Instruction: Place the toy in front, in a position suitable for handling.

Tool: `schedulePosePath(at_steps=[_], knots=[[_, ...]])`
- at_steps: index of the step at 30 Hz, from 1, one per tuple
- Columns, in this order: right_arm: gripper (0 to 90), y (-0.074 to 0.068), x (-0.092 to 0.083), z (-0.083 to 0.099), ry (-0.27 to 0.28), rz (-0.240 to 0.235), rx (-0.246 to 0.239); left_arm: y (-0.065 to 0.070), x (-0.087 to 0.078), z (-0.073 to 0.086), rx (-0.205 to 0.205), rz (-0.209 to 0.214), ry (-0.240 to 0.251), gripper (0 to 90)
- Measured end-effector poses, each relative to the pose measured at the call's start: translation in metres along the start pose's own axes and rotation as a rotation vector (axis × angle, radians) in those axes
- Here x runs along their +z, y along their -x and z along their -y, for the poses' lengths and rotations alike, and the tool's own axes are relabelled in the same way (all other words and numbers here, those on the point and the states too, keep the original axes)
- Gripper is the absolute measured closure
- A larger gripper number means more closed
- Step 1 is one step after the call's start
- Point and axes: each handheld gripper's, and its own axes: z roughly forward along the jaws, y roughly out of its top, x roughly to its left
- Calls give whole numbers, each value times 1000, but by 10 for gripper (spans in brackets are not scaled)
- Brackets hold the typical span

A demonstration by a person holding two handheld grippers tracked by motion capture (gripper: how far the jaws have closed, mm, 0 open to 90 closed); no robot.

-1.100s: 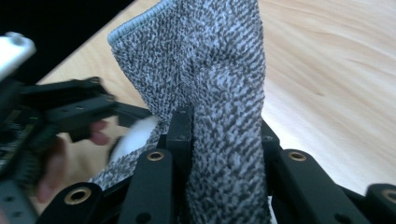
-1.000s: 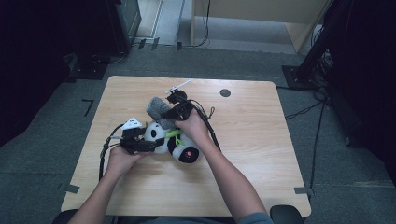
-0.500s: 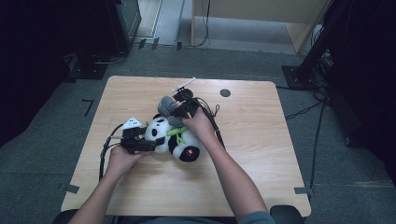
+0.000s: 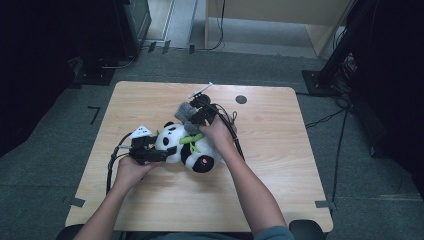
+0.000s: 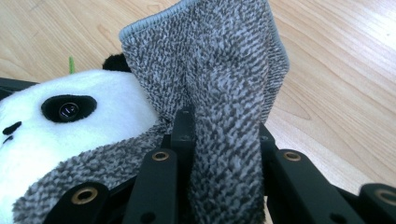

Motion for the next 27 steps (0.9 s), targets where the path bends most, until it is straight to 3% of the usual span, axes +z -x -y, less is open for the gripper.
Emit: schedulePosePath(at_steps=[1, 3, 6, 10, 13, 17, 19, 21, 23, 26, 27], knots=[[720, 4, -2, 1, 11, -10, 36, 0, 0, 0, 1, 1, 1, 80], [721, 6, -4, 1, 17, -15, 53, -1, 0, 1, -1, 3, 3, 80], [729, 12, -17, 1, 78, -58, 108, -2, -1, 1, 4, 7, 0, 79], [727, 6, -33, -1, 151, -82, 72, -2, -1, 2, 3, 8, 0, 78], [726, -1, -39, -4, 167, -100, 50, -2, -1, 2, 7, 7, -1, 78], [716, -26, -45, -11, 193, -161, -15, -2, -1, 2, 11, 8, -2, 77], [715, -31, -44, -13, 193, -186, -23, -2, -1, 2, 9, 7, 1, 77], [714, -46, -40, -16, 194, -234, -48, -2, -1, 2, 7, 7, 3, 77], [710, -49, -37, -16, 190, -246, -51, -2, -1, 2, 10, 7, 1, 77], [704, -54, -25, -17, 155, -271, -33, -2, -1, 2, 12, 8, -3, 77], [694, -56, -15, -15, 120, -267, -29, -2, -1, 2, 9, 8, -2, 77]])
